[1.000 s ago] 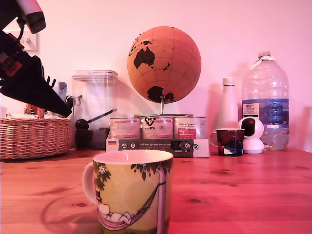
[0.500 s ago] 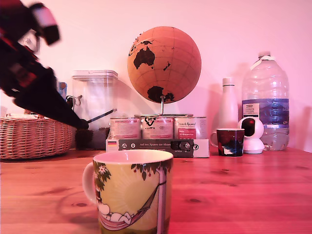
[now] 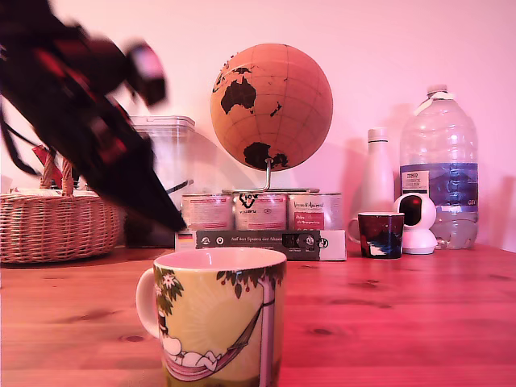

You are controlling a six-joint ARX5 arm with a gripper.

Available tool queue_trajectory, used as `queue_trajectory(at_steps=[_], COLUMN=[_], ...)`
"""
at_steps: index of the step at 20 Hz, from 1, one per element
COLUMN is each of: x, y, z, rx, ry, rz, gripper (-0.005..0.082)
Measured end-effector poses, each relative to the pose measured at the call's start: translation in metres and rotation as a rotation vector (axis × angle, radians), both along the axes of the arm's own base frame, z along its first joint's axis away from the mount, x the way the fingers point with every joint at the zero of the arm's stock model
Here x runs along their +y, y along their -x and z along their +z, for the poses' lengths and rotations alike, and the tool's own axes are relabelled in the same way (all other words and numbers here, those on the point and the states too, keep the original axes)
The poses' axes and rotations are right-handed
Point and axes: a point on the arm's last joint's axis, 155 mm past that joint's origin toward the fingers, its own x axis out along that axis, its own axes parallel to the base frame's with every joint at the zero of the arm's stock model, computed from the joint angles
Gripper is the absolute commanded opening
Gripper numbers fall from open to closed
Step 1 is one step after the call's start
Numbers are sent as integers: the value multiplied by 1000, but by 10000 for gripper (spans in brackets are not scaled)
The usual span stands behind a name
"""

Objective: Pick up the coffee capsules on the table and drop them inside the coffee cup

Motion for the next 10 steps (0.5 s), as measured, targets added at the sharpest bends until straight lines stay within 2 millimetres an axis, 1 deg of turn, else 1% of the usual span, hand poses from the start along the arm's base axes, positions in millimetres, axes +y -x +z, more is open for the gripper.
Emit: queue_trajectory(at_steps=[3, 6, 10], x=[-9, -20, -30], y=[2, 0, -7], z=[-10, -8, -14], rx=[48, 82, 113], ry=[-19, -11, -29], rz=[-37, -67, -100], gripper=[-22, -22, -22])
